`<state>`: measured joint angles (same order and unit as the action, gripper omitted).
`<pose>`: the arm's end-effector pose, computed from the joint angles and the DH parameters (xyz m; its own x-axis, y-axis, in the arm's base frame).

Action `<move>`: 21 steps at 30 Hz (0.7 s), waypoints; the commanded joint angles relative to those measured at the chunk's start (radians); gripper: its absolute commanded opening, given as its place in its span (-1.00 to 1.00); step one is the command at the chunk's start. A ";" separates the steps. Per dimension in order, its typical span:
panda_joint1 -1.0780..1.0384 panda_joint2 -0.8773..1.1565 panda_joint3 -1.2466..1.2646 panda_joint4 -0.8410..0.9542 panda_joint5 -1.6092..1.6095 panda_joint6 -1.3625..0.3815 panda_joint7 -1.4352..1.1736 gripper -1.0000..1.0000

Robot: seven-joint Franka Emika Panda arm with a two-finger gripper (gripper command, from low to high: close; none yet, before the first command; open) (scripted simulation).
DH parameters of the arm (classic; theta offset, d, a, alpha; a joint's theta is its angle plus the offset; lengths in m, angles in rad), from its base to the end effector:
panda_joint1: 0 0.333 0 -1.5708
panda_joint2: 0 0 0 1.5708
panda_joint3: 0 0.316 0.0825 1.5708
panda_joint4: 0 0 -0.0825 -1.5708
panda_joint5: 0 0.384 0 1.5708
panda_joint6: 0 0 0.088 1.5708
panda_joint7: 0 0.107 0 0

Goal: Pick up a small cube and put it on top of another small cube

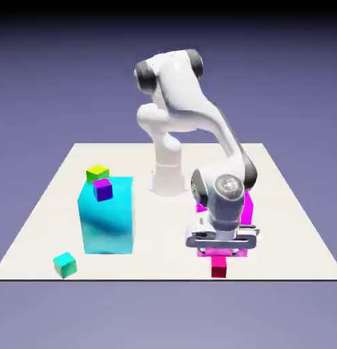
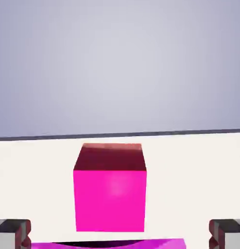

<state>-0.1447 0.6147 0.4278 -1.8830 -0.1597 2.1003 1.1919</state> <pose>0.5742 0.1535 0.1821 0.6285 -0.7375 -0.2472 -0.6951 -0.6751 0.2471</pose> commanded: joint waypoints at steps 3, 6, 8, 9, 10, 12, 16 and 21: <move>0.025 0.095 -0.034 -0.038 -0.039 0.130 0.021 0.00; 0.027 0.102 -0.037 -0.041 -0.042 0.140 0.023 -1.00; 0.010 0.038 -0.014 -0.015 -0.016 0.053 0.009 -1.00; 0.002 0.007 -0.002 -0.003 -0.003 0.009 0.001 -1.00; -0.012 -0.029 -0.023 -0.008 0.017 -0.015 0.013 -1.00; -0.042 -0.101 -0.082 -0.027 0.058 -0.054 0.046 -1.00; -0.103 -0.246 -0.200 -0.066 0.142 -0.131 0.113 -1.00; -0.178 -0.427 -0.348 -0.115 0.247 -0.227 0.196 -1.00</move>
<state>-0.3218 0.1875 0.0797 -1.9981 0.0898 1.8738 1.3872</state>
